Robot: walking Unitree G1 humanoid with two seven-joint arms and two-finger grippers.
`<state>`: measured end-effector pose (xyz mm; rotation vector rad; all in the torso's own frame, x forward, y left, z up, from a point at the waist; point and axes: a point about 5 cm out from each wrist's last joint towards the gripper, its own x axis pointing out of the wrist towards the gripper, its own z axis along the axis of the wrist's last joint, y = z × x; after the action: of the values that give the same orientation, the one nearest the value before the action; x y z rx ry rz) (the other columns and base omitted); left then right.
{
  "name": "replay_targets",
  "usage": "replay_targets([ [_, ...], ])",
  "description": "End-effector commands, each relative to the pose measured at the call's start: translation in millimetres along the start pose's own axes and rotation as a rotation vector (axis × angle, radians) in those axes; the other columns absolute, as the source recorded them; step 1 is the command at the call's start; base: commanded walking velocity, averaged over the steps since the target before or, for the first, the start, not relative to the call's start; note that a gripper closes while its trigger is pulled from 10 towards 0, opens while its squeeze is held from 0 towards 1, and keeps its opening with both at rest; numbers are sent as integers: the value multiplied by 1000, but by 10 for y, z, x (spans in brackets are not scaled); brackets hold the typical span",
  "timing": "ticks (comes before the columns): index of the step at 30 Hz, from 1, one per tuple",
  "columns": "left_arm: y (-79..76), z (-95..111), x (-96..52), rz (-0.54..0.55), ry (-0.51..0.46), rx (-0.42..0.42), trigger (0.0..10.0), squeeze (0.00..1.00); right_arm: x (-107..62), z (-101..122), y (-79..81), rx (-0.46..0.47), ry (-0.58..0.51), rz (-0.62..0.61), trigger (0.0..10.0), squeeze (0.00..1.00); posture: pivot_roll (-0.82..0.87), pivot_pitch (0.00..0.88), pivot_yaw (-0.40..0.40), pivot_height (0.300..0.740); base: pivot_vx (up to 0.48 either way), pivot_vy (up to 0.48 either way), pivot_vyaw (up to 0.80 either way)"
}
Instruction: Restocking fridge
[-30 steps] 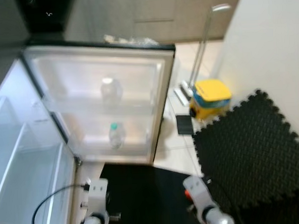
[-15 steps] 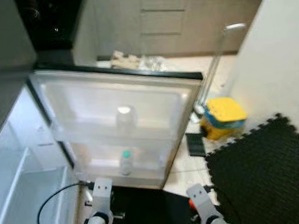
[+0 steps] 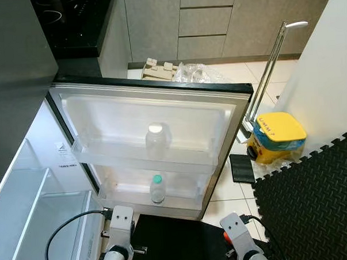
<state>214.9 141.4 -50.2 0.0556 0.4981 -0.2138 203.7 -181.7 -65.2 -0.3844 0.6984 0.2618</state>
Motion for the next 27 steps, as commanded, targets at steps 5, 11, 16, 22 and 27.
replay_targets([
  [5, -35, -44, -25, -10, 8, -4, 10000, 0, -6, 2, -32, -7, -10, -8, 10000, 0, -169, 81, -13, 740, 0, -384, 0],
  [11, 18, -23, -16, 23, 2, -8, 10000, 0, 34, 172, -87, -4, -85, 16, 10000, 0, -174, 71, -16, 740, 0, 0, 0],
  [16, 51, -6, -17, 20, -8, 13, 10000, 0, 64, 370, -76, 14, -181, 103, 10000, 0, -180, 66, -16, 740, 0, 0, 0],
  [22, 86, 40, -14, 17, -38, 36, 10000, 0, 66, 697, 73, 11, -346, 304, 10000, 0, -181, 62, -17, 740, 0, 0, 0],
  [27, 93, 100, 0, 3, -72, 58, 10000, 0, 30, 904, 226, 54, -425, 501, 10000, 0, -179, 61, -18, 740, 0, 0, 0],
])
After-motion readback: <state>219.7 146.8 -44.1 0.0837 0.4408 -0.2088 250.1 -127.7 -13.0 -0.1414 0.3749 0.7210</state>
